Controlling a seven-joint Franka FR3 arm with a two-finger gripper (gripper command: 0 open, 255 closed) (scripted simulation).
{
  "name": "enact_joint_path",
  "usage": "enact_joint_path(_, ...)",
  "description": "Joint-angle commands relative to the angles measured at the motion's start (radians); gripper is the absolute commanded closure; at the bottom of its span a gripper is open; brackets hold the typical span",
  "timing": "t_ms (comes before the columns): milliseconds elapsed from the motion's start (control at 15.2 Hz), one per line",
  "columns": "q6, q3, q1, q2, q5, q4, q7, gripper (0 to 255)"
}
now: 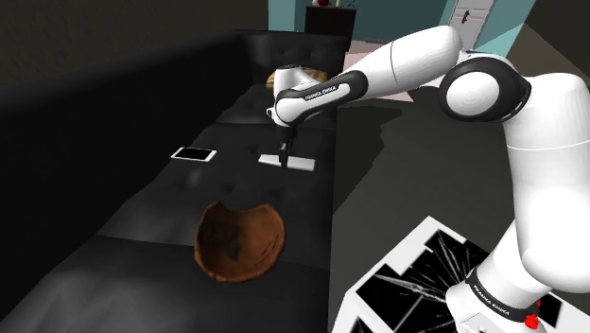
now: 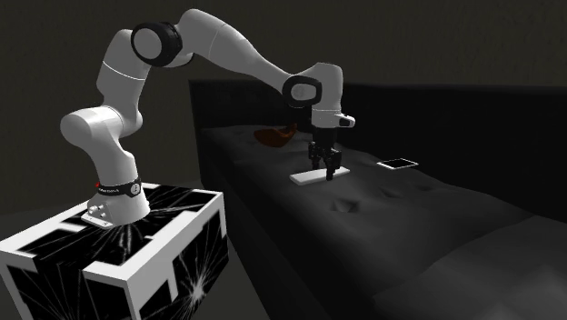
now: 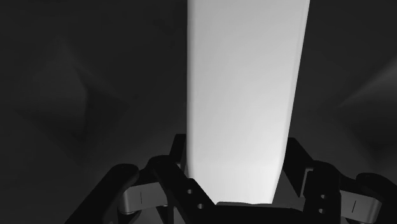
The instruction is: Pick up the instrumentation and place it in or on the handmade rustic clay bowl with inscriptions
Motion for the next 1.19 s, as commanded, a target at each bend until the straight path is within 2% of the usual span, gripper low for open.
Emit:
enact_joint_path(0,0.000,0.000,0.000,0.000,0.000,0.000,0.000,255)
enact_joint_path(462,0.000,0.000,0.000,0.000,0.000,0.000,0.000,255)
enact_joint_path(1122,-0.109,0.003,-0.001,-0.048,0.006,0.061,-0.005,255)
